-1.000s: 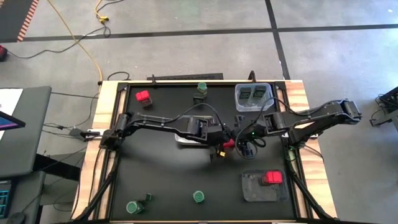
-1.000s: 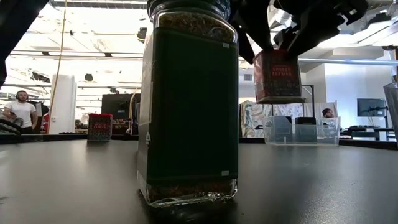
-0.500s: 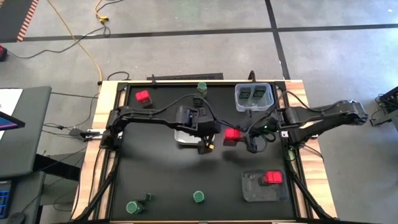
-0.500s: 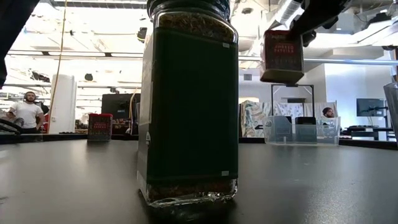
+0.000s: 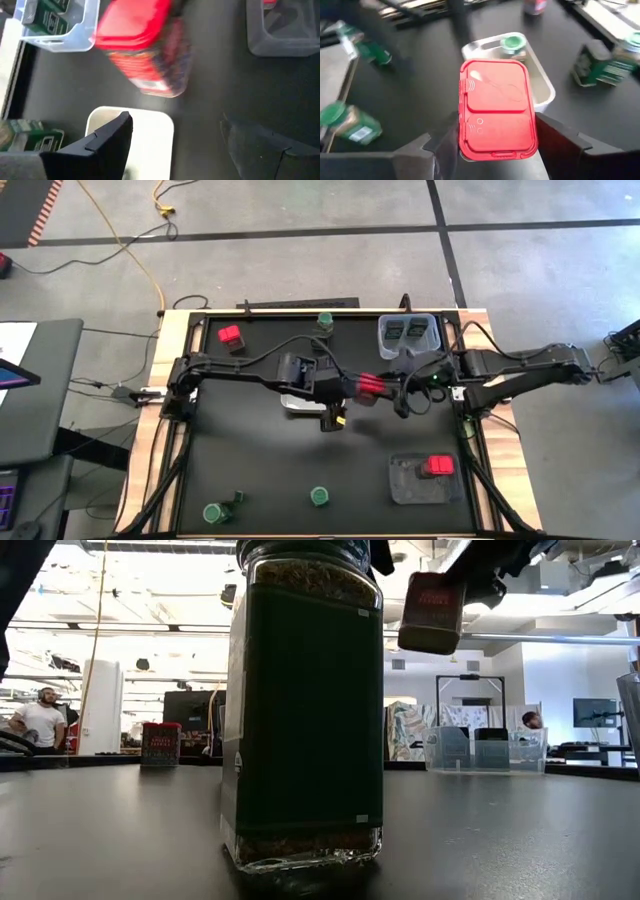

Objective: Sort spices by type
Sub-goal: Put the bottom red seasoning can into the black bin

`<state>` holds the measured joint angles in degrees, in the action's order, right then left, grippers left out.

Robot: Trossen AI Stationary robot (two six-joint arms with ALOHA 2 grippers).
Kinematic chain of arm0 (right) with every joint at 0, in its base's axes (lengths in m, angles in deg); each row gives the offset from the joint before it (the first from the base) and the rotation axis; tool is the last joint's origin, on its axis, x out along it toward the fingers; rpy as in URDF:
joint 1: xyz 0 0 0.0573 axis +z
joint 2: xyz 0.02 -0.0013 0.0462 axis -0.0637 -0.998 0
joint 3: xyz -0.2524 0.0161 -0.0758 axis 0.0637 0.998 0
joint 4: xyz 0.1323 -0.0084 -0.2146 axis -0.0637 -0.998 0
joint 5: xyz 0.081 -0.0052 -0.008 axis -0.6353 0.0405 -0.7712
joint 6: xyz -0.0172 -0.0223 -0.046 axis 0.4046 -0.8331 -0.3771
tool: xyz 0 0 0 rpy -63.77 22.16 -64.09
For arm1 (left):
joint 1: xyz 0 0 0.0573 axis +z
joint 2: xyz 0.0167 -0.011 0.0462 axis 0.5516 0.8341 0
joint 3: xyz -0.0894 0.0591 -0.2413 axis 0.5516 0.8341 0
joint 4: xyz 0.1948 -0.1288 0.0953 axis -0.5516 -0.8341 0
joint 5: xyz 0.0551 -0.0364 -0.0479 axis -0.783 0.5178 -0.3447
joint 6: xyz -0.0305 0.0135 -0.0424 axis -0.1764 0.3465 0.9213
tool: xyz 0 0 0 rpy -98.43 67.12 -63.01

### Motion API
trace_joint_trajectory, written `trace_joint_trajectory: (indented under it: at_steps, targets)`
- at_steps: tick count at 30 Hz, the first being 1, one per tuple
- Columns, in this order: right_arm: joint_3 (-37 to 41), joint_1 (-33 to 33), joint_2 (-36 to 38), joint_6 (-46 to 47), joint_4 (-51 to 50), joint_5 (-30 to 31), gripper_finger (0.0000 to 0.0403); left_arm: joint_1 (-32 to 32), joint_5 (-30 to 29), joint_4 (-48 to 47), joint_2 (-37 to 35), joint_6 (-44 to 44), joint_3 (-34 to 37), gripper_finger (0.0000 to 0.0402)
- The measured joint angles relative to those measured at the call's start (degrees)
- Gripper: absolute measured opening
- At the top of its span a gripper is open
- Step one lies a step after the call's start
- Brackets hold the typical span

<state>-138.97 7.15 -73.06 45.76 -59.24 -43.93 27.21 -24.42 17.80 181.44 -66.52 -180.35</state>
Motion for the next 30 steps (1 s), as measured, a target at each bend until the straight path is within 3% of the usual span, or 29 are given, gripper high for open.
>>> trace_joint_trajectory:
  at_steps: [3, 10, 16, 20, 25, 30]
  targets:
    - [0.0, -1.8, 0.1, 1.3, 1.0, 3.0, 0.0249, -0.6, 0.1, 0.1, 0.7, 0.5, 0.1, 0.029]
    - [0.0, -4.6, 0.5, 1.3, 4.9, 3.5, 0.0249, -1.3, 0.2, 0.9, 0.8, 0.9, 0.0, 0.029]
    - [0.0, -3.4, 3.4, 2.5, -3.6, 4.0, 0.0249, -1.3, -0.1, -2.2, -1.5, 0.8, 0.1, 0.029]
    - [0.0, -0.2, 7.6, 5.5, -10.1, 8.6, 0.0249, -2.0, -3.6, -2.9, -4.4, -0.5, 0.7, 0.029]
    - [-0.1, 7.5, 12.0, 11.7, -14.1, 13.6, 0.0249, -2.4, -9.6, -1.1, -11.3, 0.1, 9.1, 0.029]
    - [-0.1, 15.6, 12.4, 17.5, -13.5, 19.6, 0.0249, -2.9, -9.8, 11.7, -23.0, 0.5, 27.8, 0.029]
